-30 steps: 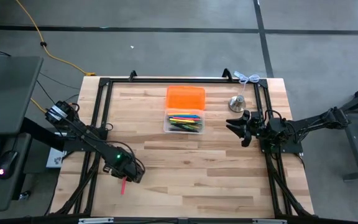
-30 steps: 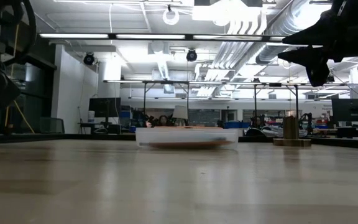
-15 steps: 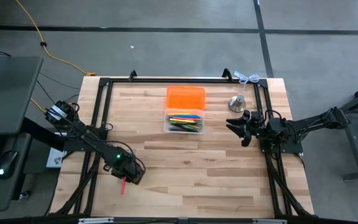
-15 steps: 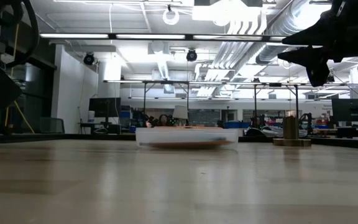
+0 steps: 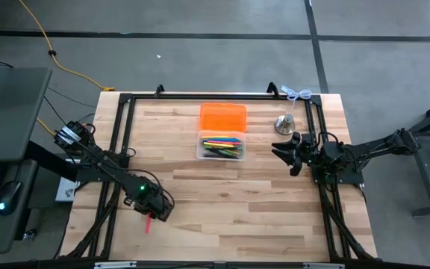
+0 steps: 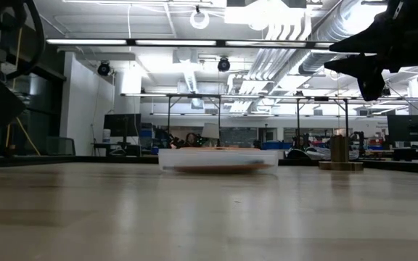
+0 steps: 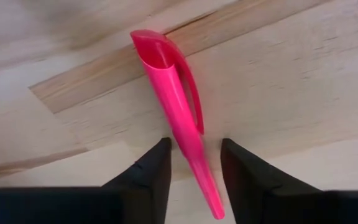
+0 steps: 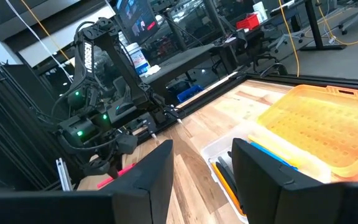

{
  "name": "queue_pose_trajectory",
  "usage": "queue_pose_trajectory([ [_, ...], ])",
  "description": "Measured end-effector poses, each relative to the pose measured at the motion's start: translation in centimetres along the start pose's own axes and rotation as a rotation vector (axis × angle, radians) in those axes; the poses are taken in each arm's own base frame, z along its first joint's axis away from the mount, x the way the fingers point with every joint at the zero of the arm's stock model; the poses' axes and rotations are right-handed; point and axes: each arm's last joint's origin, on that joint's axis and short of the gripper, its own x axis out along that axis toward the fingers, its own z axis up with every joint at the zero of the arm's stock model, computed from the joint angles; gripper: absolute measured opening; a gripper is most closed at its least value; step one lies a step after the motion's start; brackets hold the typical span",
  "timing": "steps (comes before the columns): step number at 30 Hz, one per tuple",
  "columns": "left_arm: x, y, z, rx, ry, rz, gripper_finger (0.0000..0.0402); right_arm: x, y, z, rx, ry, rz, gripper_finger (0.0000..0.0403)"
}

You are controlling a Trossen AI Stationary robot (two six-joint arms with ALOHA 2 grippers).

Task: Pick & place school supplies into a supply box
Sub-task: Put the pink pen into the orange supply box

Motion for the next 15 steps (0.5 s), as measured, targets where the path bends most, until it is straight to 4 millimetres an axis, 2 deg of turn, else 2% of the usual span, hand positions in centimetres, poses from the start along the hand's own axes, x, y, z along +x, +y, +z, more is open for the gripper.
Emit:
queue_pose_trajectory([
  [15, 0.00, 0.00, 0.02, -0.023, -0.017, -0.003, 0.0046, 0.00, 0.00, 0.00, 0.000, 0.000, 0.000, 0.0140],
])
